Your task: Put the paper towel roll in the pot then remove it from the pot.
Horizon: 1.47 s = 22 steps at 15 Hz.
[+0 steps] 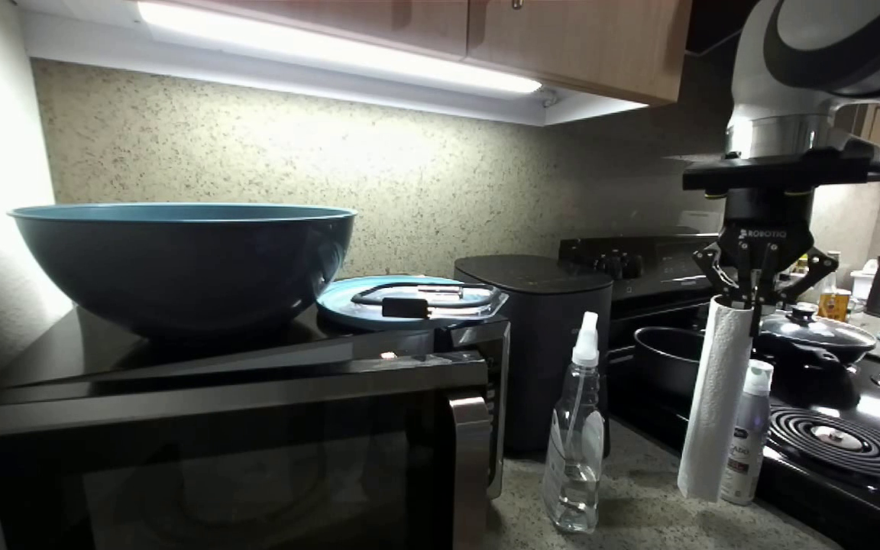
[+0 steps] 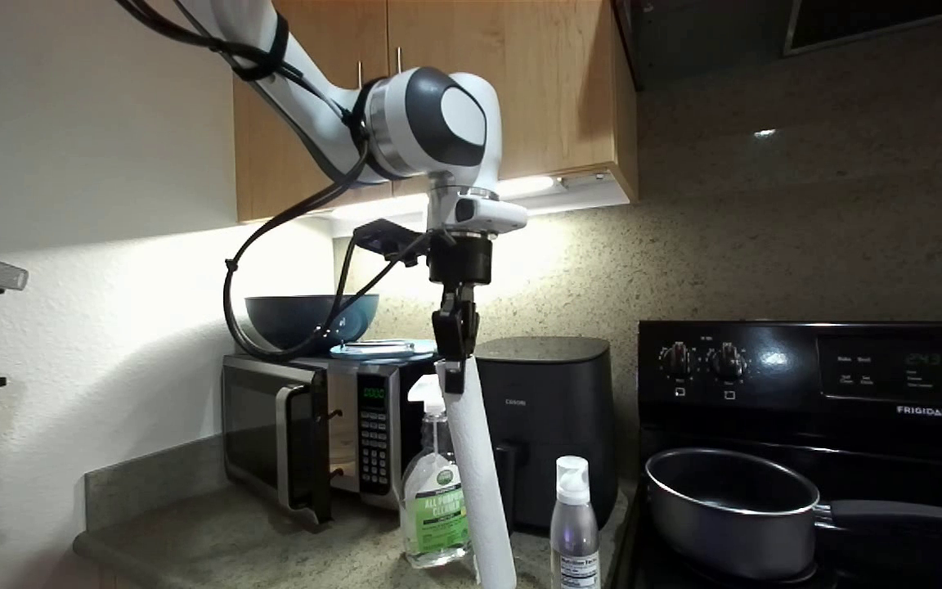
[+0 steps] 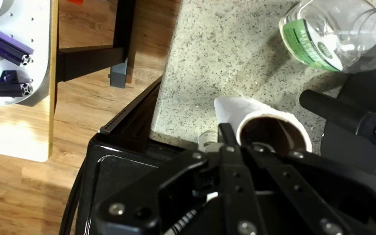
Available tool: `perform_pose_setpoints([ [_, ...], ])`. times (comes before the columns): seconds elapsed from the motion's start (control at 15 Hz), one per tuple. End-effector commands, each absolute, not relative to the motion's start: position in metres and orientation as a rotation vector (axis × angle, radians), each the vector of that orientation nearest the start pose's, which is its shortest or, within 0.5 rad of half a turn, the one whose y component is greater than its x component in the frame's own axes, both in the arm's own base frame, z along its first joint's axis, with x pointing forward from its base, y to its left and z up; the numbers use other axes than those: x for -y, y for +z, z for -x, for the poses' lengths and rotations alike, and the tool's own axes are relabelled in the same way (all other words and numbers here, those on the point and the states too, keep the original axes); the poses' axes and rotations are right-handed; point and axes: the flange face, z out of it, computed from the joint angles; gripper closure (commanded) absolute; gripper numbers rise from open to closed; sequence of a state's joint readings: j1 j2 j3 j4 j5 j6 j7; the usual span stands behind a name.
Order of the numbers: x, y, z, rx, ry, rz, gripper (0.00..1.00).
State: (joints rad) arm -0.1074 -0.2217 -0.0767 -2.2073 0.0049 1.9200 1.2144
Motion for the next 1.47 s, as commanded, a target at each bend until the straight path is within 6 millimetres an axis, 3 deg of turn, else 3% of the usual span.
perform_pose_setpoints([
  [0.0, 0.0962, 0.4621, -0.4768, -2.004, 0.154, 2.416, 1.00],
  [0.13, 0.0967, 0.4588, -0.4800, -2.004, 0.163, 2.419, 1.00],
  [0.2, 0.0975, 0.4586, -0.4816, -1.996, 0.157, 2.423, 0.73],
  [0.33, 0.0987, 0.4582, -0.4836, -1.996, 0.162, 2.420, 0.68],
  [0.67, 0.0984, 0.4579, -0.4834, -2.037, 0.134, 2.419, 0.35],
  [0.73, 0.0986, 0.4581, -0.4836, -2.038, 0.134, 2.419, 0.54],
  [0.93, 0.0981, 0.4580, -0.4837, -2.037, 0.134, 2.420, 0.35],
  [1.4, 0.0981, 0.4580, -0.4837, -2.037, 0.134, 2.420, 0.35],
])
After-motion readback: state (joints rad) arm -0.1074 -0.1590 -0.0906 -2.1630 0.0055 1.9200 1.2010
